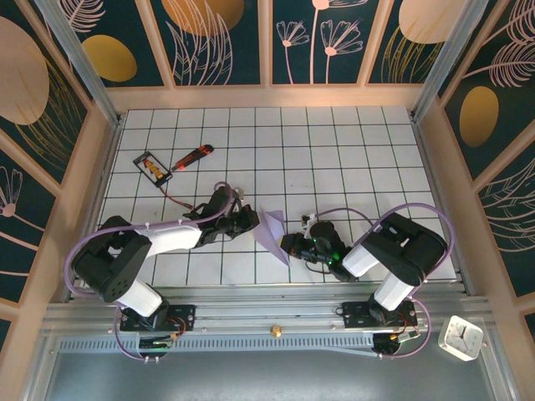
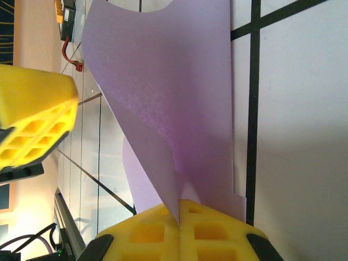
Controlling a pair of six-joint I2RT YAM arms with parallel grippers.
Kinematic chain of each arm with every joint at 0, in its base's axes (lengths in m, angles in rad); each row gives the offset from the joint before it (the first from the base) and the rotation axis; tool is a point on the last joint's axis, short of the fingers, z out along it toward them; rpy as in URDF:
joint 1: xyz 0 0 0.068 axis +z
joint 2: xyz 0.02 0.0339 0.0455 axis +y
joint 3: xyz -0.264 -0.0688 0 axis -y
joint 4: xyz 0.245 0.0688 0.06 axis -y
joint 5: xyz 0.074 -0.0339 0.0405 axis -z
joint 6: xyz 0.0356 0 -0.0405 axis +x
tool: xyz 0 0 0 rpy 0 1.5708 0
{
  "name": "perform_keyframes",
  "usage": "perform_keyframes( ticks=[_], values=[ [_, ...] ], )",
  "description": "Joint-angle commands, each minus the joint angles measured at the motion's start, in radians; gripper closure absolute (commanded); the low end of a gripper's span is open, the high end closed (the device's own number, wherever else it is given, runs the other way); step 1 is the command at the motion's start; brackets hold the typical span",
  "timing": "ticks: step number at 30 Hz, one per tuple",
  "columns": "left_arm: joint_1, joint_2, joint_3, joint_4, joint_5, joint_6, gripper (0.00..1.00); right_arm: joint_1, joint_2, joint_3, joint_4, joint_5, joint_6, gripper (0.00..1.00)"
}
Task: Fold a paper plane with a square sheet of paper (pick it up from the middle)
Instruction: Fourth fold the wing at the center of the table.
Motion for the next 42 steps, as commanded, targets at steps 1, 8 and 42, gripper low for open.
perform_keyframes(
  ticks=[1, 8, 42],
  values=[
    [-0.025, 0.059, 0.057, 0.050, 0.078, 0.004, 1.00, -0.011, 0.024, -0.018, -0.056, 0.015, 0.005, 1.00],
    [-0.033, 0.140, 0.074, 0.125, 0.138, -0.032, 1.00, -0.012, 0.023, -0.019, -0.060, 0.019, 0.007, 1.00],
    [-0.034, 0.259, 0.119, 0.083, 0.093, 0.005, 1.00, -0.012, 0.023, -0.013, -0.083, 0.015, 0.015, 1.00]
  ],
)
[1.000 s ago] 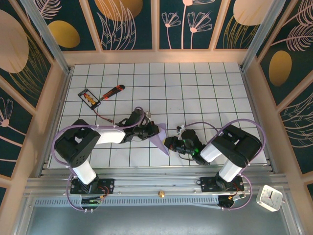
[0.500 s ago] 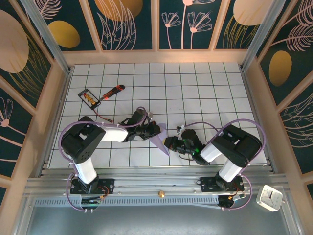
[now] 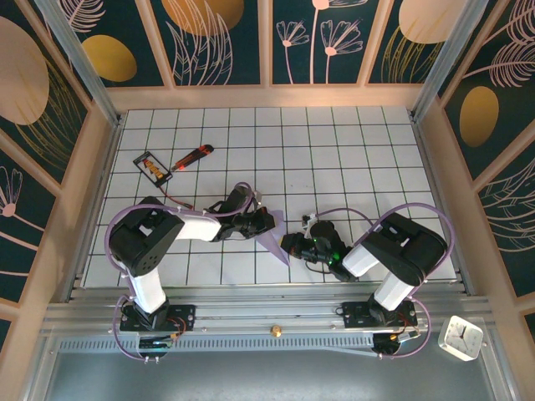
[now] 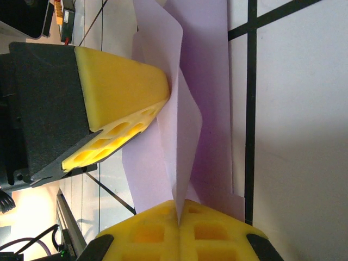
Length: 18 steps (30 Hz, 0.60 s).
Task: Fold a paper plane with a square sheet of paper (pick it up from the middle)
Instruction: Fourth fold the wing at the center of the table.
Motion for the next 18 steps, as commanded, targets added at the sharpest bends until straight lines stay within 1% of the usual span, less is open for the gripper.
perform_keyframes(
  ticks=[1, 18],
  values=[
    [-0.002, 0.016, 0.019, -0.030, -0.024, 0.022, 1.00, -0.009, 0.026, -0.012, -0.083, 0.017, 0.005, 1.00],
    [0.000, -0.009, -0.009, -0.032, -0.042, 0.019, 1.00, -0.007, 0.034, -0.009, -0.083, 0.016, 0.009, 1.00]
  ],
)
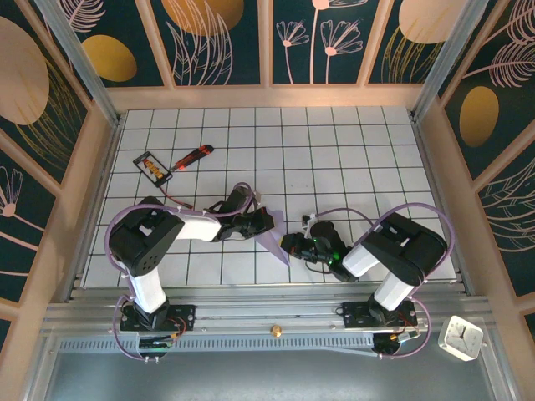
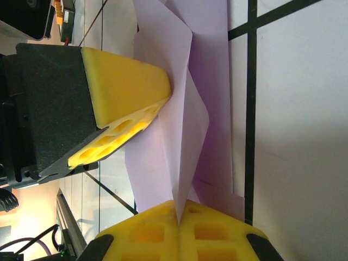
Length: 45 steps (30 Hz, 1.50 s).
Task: Fold a paper plane with a square sheet of paper (pick it up from the middle)
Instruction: Fourth fold the wing at the center of the table.
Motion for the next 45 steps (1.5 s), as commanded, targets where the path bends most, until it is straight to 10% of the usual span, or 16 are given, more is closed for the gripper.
perform_keyframes(
  ticks=[1, 45],
  values=[
    [-0.001, -0.014, -0.009, -0.013, -0.014, 0.012, 1.00, -0.007, 0.034, -0.009, -0.084, 0.017, 0.010, 1.00],
    [0.001, -0.004, -0.012, 0.014, 0.013, 0.005, 0.87, -0.006, 0.067, 0.017, -0.101, 0.000, 0.006, 1.00]
  ],
)
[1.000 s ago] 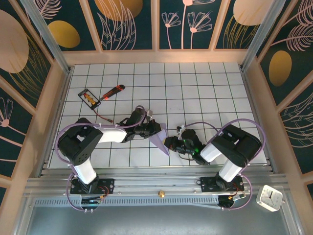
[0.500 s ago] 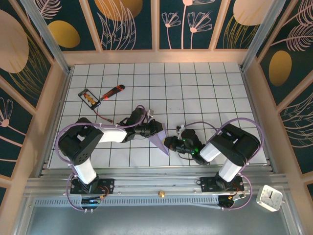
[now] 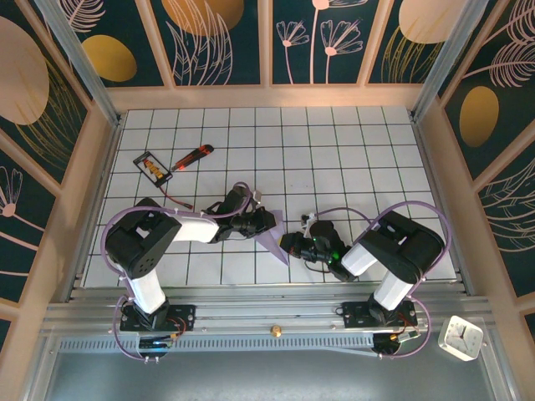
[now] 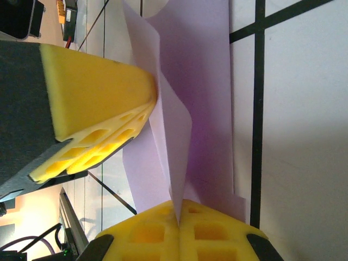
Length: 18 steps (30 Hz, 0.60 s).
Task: Fold a paper plane with a square sheet of paper (pick it up from the middle)
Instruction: Fourth fold the wing at the center of the table.
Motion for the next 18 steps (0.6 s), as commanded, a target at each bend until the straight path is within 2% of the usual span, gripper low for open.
perform_keyframes(
  ticks=[1, 18],
  values=[
    [0.000, 0.022, 0.012, -0.040, -0.030, 0.035, 0.87, -0.004, 0.044, 0.008, -0.120, 0.016, 0.003, 1.00],
    [0.018, 0.021, -0.012, -0.087, -0.078, 0.064, 0.88, -0.004, 0.047, 0.011, -0.127, 0.016, 0.004, 1.00]
  ],
)
